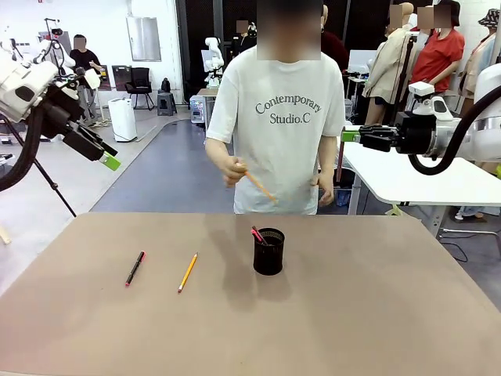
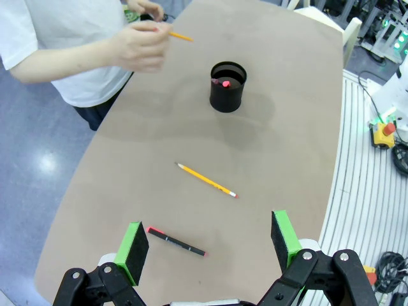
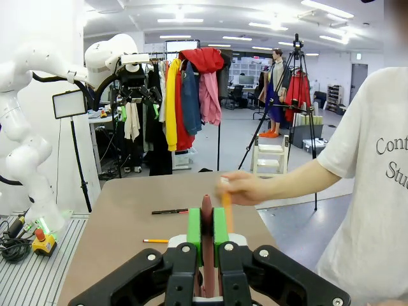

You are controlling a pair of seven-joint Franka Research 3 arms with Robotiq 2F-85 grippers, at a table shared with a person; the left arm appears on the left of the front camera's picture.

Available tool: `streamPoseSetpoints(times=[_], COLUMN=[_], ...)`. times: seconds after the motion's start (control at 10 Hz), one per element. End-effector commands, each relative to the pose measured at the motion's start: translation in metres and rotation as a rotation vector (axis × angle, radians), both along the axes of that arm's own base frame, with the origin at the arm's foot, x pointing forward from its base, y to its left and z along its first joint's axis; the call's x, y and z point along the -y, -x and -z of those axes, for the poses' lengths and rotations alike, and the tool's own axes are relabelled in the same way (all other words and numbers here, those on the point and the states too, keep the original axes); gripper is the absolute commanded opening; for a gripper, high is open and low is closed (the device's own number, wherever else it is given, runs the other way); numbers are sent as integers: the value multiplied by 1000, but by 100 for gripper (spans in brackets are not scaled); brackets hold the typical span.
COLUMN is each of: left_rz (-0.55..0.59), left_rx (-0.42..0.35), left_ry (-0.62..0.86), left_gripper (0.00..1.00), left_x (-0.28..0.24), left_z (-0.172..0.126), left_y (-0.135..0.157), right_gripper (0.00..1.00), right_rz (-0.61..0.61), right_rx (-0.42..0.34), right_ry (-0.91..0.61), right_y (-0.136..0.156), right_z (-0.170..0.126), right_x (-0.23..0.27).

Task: Place the pens into the pen holder.
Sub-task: Pick up a writing instrument from the table and place it into the Pen holder.

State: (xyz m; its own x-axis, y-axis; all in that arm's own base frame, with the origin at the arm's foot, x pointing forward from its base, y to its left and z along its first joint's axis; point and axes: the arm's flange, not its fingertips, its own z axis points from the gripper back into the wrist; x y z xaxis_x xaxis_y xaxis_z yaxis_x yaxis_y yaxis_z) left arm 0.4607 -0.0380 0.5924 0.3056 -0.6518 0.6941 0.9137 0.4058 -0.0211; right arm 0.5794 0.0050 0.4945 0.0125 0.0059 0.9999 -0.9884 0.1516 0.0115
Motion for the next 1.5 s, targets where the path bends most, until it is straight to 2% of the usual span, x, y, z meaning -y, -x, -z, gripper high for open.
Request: streamPoseSetpoints(times=[0.0,1.4], left_rz=[3,3], left_rx=[4,4], left_ry=[3,3], left_gripper=[100,100], left_x=[0,0], left_z=[-1,-1], left_y=[0,0], right_gripper=[0,0], right_rz=[-4,-4], right_rx=[5,5], right_ry=[2,2], right_y=[0,0], right_z=[-2,-2], right_x=[-2,-2])
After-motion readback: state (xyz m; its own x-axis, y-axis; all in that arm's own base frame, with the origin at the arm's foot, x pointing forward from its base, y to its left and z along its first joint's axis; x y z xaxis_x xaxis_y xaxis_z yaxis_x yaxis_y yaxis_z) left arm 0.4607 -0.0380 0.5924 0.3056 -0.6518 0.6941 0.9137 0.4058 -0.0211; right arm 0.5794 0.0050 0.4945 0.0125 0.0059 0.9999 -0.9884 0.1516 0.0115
